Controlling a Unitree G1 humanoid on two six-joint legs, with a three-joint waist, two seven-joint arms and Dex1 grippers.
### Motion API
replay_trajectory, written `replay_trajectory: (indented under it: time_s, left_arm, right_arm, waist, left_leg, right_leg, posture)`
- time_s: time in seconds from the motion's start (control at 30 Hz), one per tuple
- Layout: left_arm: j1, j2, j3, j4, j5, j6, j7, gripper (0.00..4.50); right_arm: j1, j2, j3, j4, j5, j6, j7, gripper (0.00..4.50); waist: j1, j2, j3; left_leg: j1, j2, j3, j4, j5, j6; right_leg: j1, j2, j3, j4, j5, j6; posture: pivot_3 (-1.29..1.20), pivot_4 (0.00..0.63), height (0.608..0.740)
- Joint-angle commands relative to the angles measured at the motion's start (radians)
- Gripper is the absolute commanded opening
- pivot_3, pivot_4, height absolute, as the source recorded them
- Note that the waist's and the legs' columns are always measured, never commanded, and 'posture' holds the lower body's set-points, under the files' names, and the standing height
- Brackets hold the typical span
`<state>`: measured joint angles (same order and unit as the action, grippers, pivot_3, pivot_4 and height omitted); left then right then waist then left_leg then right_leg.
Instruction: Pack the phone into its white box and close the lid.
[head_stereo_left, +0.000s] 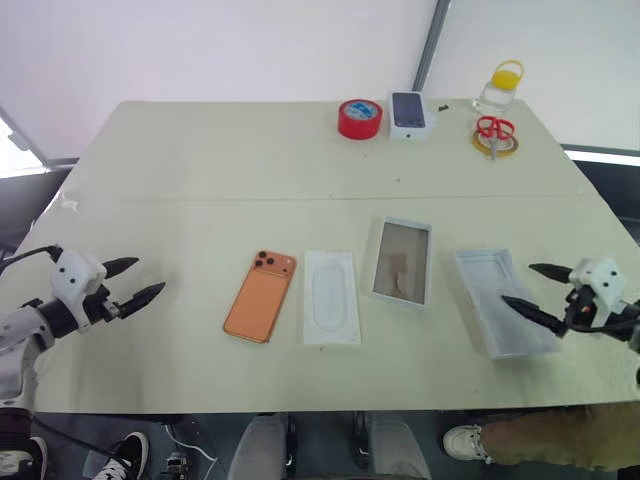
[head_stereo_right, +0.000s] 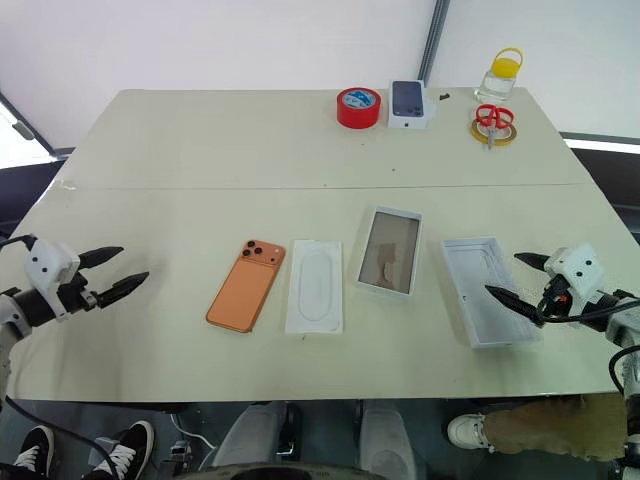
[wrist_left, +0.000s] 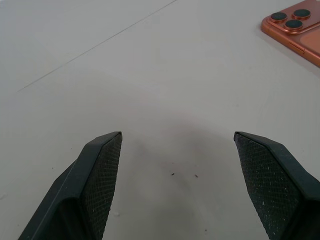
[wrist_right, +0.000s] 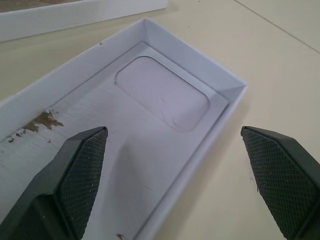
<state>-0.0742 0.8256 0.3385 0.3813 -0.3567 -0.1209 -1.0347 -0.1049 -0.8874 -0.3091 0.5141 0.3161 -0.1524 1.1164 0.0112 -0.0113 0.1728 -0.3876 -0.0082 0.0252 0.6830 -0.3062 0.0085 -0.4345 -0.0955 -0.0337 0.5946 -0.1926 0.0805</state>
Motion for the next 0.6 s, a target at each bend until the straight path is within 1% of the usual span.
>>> replay_trajectory:
  time_s: [0.03,0.1,0.3,0.43,0.6]
  left_arm:
    - [-0.011,0.015,0.025,-0.008,0.003,-0.041,-0.002,3.75]
    - [-0.021,0.012,0.027,0.005,0.020,-0.081,0.016,3.75]
    - [-0.043,0.014,0.005,0.010,0.051,-0.067,0.050,3.75]
    - [-0.050,0.004,0.014,0.007,0.018,-0.070,0.015,3.75]
    - [-0.051,-0.002,0.015,-0.001,0.018,-0.079,0.010,3.75]
  right_arm:
    - [-0.004,-0.007,-0.009,-0.029,-0.001,-0.003,-0.006,4.46]
    - [-0.004,-0.008,-0.008,-0.029,0.000,-0.001,-0.008,4.46]
    - [0.000,-0.010,-0.006,-0.031,-0.001,0.000,-0.012,4.46]
    - [0.001,-0.009,-0.005,-0.035,-0.001,-0.001,-0.016,4.46]
    - [0.004,-0.009,-0.006,-0.042,0.000,0.000,-0.017,4.46]
  waist:
    - [0.000,0.000,0.000]
    - [0.001,0.000,0.000]
    - [0.000,0.000,0.000]
    - [0.000,0.000,0.000]
    - [0.000,0.000,0.000]
  left_leg:
    - [0.000,0.000,0.000,0.000,0.000,0.000]
    - [0.000,0.000,0.000,0.000,0.000,0.000]
    - [0.000,0.000,0.000,0.000,0.000,0.000]
    - [0.000,0.000,0.000,0.000,0.000,0.000]
    - [0.000,0.000,0.000,0.000,0.000,0.000]
  right_leg:
    - [0.000,0.000,0.000,0.000,0.000,0.000]
    - [0.000,0.000,0.000,0.000,0.000,0.000]
    - [0.000,0.000,0.000,0.000,0.000,0.000]
    - [0.000,0.000,0.000,0.000,0.000,0.000]
    - [0.000,0.000,0.000,0.000,0.000,0.000]
  posture:
    - [0.00,0.150,0.740]
    - [0.00,0.150,0.740]
    - [0.00,0.150,0.740]
    - [0.00,0.150,0.740]
    - [0.00,0.150,0.740]
